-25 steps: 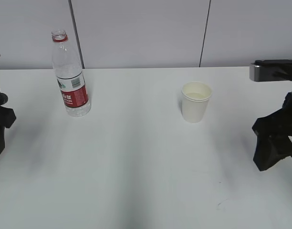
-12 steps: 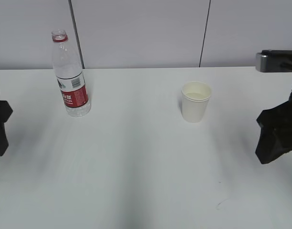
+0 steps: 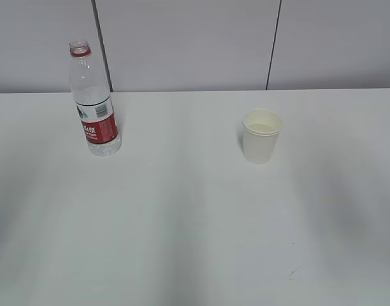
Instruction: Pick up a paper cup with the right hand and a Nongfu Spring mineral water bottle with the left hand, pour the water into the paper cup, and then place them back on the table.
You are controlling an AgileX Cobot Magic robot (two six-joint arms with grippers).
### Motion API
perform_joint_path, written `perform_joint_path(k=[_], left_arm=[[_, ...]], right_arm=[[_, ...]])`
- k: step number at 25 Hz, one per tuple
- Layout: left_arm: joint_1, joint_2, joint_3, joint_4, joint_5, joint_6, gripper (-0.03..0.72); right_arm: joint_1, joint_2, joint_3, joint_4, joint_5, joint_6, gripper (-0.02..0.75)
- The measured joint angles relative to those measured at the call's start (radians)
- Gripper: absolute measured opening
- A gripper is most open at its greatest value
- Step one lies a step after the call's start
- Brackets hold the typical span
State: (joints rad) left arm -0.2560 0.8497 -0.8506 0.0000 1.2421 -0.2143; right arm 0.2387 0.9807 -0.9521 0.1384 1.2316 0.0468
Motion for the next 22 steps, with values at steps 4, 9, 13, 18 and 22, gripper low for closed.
perform_joint_path(k=[4,9,13,18,22], left_arm=[[0.000,-0.161,0.024,0.027,0.008,0.010,0.510],[0.000,-0.338,0.061,0.065,0.019,0.049,0.508],[0.000,-0.482,0.101,0.067,0.024,0.068,0.494],[0.000,-0.648,0.161,0.069,0.012,0.080,0.491],[0.000,-0.761,0.199,0.069,0.012,0.116,0.491]], right_arm=[[0.000,-0.154,0.066,0.000,0.012,-0.002,0.528],[0.000,-0.355,0.152,-0.002,0.019,-0.047,0.528],[0.000,-0.507,0.227,-0.004,0.013,-0.087,0.528],[0.000,-0.678,0.306,-0.006,-0.043,-0.110,0.528],[0.000,-0.792,0.366,-0.006,-0.073,-0.132,0.528]])
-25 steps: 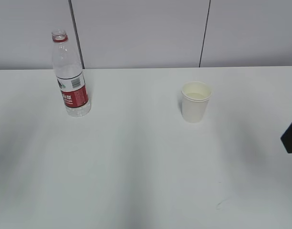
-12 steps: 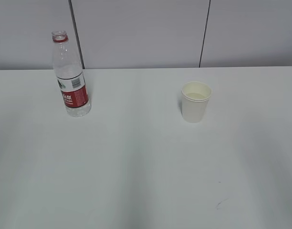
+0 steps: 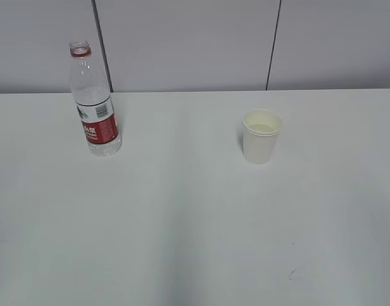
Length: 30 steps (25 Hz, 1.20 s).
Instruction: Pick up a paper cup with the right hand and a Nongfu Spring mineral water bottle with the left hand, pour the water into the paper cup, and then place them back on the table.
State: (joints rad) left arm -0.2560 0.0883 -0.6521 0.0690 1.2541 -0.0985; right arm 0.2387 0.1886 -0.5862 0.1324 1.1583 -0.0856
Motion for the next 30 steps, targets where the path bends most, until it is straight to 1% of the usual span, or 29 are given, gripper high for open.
perform_joint_path(k=[4,8,14,19,24,30], left_arm=[[0.000,-0.093,0.037,0.000,-0.013,0.030,0.491],[0.000,-0.107,0.071,-0.022,-0.048,0.041,0.491],[0.000,-0.108,0.144,-0.077,-0.124,0.093,0.491],[0.000,-0.108,0.146,-0.084,-0.134,0.099,0.491],[0.000,-0.108,0.146,-0.084,-0.135,0.099,0.491],[0.000,-0.108,0.146,-0.084,-0.135,0.099,0.491]], right_arm=[[0.000,-0.105,0.058,0.000,-0.020,-0.010,0.528],[0.000,-0.185,0.069,0.000,-0.026,-0.021,0.528],[0.000,-0.204,0.076,0.002,-0.024,-0.024,0.527],[0.000,-0.204,0.082,-0.002,-0.018,-0.024,0.527],[0.000,-0.204,0.082,-0.048,-0.018,-0.007,0.527],[0.000,-0.204,0.083,-0.064,-0.016,0.001,0.527]])
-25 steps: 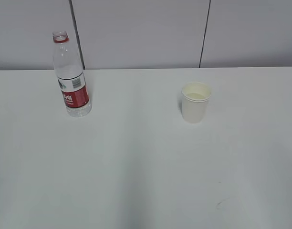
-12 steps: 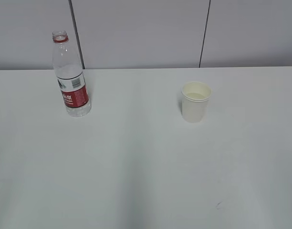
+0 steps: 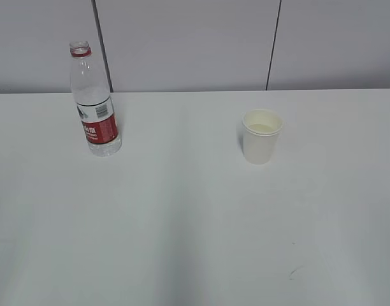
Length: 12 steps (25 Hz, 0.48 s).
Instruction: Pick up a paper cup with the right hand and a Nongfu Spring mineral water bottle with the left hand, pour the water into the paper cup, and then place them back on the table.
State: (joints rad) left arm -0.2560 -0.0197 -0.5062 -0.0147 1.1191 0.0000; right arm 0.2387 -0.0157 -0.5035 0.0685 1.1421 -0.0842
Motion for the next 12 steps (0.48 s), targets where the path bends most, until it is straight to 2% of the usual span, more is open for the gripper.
perform_joint_path(k=[6,9,12], left_arm=[[0.015,0.000,0.000,-0.002,-0.001,0.000,0.491],[0.071,0.000,0.000,-0.002,-0.003,0.000,0.491],[0.154,0.000,0.000,-0.002,-0.004,0.000,0.491]], right_arm=[[0.000,0.000,0.002,-0.017,0.000,0.002,0.527],[-0.002,0.000,0.002,-0.030,0.000,0.002,0.527],[-0.036,0.000,0.002,-0.034,0.000,0.002,0.527]])
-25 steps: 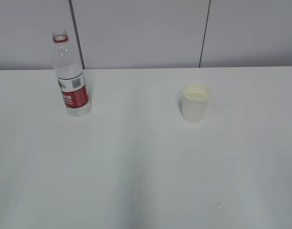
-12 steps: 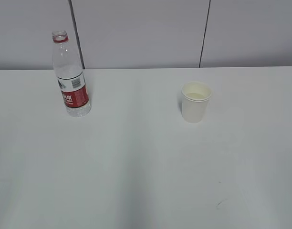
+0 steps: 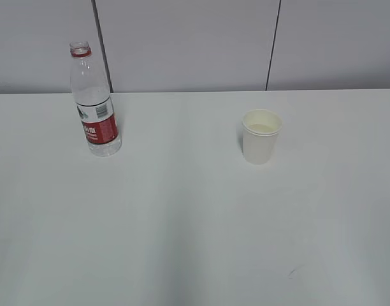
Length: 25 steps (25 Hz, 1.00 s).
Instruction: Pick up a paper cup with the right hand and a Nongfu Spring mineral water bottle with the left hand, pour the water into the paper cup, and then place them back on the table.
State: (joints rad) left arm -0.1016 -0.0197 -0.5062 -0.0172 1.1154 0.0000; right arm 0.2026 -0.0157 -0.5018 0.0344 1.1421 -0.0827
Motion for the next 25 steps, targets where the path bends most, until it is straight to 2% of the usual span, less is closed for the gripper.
perform_joint_path(k=[3,7,25], left_arm=[[0.063,0.000,0.000,0.000,0.000,0.000,0.490],[0.088,0.000,0.000,0.000,0.000,0.000,0.490],[0.091,0.000,0.000,0.000,0.000,0.000,0.489]], right_arm=[[-0.052,0.000,0.000,0.000,0.000,0.000,0.527],[-0.094,0.000,0.000,0.000,0.000,0.000,0.527],[-0.103,0.000,0.000,0.000,0.000,0.000,0.527]])
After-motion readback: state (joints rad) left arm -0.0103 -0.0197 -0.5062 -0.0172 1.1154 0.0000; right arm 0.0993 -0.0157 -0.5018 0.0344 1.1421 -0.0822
